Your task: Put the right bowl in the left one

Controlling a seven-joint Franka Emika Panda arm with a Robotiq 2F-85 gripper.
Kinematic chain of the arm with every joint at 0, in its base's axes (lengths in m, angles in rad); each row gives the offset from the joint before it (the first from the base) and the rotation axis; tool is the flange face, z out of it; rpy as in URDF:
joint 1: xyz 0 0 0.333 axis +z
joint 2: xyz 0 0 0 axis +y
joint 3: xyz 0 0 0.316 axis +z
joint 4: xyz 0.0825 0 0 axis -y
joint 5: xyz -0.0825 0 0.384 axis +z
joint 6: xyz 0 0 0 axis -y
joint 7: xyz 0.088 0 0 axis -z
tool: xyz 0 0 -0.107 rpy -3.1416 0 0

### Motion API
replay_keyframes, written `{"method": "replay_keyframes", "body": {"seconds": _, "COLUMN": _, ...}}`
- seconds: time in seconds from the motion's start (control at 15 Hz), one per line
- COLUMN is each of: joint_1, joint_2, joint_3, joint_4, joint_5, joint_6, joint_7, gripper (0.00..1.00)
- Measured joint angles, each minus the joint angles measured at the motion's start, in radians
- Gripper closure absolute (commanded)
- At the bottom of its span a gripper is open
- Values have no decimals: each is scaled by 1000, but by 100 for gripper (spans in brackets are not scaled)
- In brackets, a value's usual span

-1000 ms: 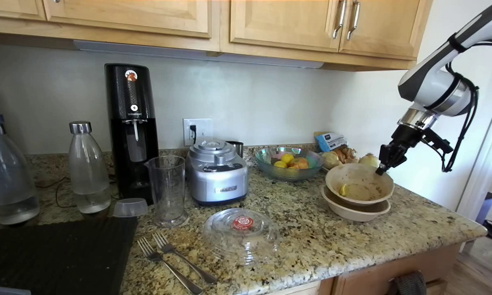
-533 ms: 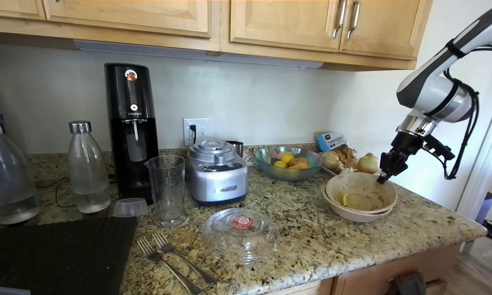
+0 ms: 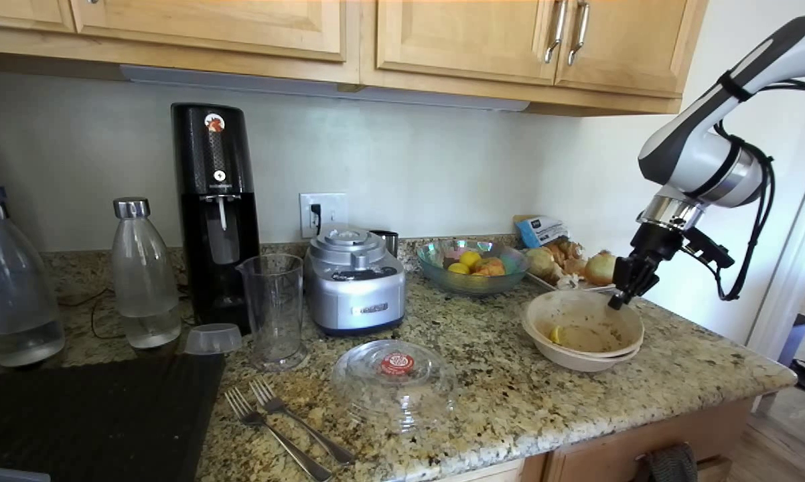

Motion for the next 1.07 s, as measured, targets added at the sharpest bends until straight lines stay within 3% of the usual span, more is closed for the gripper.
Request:
{"method": "replay_keyframes", "body": {"seconds": 0.53, "joint_1": 0, "joint_2": -2, "joint_3": 8, "joint_4": 3, "joint_5": 0, "joint_6": 12, "joint_7": 0, "gripper": 2}}
{"method": "replay_keyframes", "body": {"seconds": 0.87, "joint_1": 0, "joint_2": -25, "joint_3": 0, "joint_4": 2, "joint_5": -16, "joint_6": 36, "joint_7": 0, "gripper": 0}}
{"method": "replay_keyframes", "body": {"seconds": 1.07, "joint_1": 0, "joint_2": -37, "joint_3": -7, "joint_4": 2, "joint_5": -102, "joint_6": 100, "joint_7": 2, "gripper": 0}}
